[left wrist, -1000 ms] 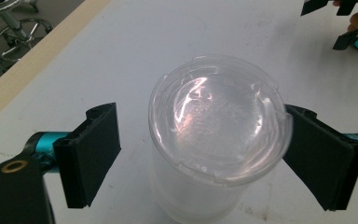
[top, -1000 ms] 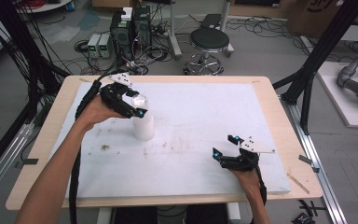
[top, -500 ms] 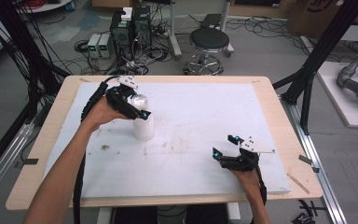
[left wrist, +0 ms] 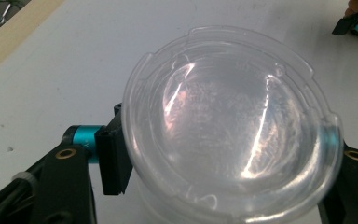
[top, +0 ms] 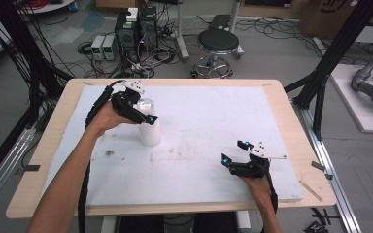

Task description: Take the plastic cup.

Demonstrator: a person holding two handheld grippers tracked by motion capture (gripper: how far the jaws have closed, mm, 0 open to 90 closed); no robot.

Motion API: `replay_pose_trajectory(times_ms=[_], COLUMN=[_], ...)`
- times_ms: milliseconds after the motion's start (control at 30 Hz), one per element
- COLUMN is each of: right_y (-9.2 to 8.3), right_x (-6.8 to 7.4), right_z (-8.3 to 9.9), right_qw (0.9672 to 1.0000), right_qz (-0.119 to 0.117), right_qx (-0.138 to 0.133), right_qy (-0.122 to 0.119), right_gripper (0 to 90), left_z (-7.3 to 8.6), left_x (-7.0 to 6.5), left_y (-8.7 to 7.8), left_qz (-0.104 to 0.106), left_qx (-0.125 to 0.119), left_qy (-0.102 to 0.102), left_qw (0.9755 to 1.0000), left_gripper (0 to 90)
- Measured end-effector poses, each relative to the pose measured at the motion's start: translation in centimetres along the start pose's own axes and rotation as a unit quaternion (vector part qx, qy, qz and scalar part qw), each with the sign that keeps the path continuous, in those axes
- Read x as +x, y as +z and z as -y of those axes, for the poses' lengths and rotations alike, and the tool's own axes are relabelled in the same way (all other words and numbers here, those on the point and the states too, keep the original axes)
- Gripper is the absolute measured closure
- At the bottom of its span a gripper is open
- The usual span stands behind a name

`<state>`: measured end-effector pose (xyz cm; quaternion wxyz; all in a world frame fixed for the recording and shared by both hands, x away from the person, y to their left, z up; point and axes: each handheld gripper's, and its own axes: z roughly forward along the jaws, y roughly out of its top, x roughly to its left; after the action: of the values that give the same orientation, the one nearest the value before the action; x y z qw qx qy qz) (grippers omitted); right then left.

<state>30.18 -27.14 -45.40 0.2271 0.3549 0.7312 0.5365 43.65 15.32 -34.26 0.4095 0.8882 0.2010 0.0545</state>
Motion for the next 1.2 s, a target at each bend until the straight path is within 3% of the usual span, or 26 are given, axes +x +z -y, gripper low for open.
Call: replay_pose_trajectory(times_ms=[333,533,800,1200], right_y=[0.0,0.0,0.0,0.1], right_x=[0.0,0.0,0.0,0.0], right_z=[0.0,0.0,0.0,0.0], right_qw=[1.0000,1.0000,1.0000,1.0000], right_qz=[0.001,0.000,0.001,0.002], right_qx=[0.000,0.002,0.001,0.000], right_qy=[0.001,0.001,-0.002,-0.002], right_gripper=[15.8,15.8,15.8,15.8], left_z=[-0.1,-1.1,-3.9,-6.9], left_x=[0.0,-0.5,-1.2,-2.0], left_y=[-0.2,-1.0,-4.0,-7.8], left_qz=[-0.006,-0.011,-0.021,-0.042], left_qx=[0.002,-0.003,-0.033,-0.048], left_qy=[-0.001,0.000,0.007,0.025], left_qw=[1.0000,0.9999,0.9992,0.9976], left_gripper=[34.6,35.4,35.9,36.4])
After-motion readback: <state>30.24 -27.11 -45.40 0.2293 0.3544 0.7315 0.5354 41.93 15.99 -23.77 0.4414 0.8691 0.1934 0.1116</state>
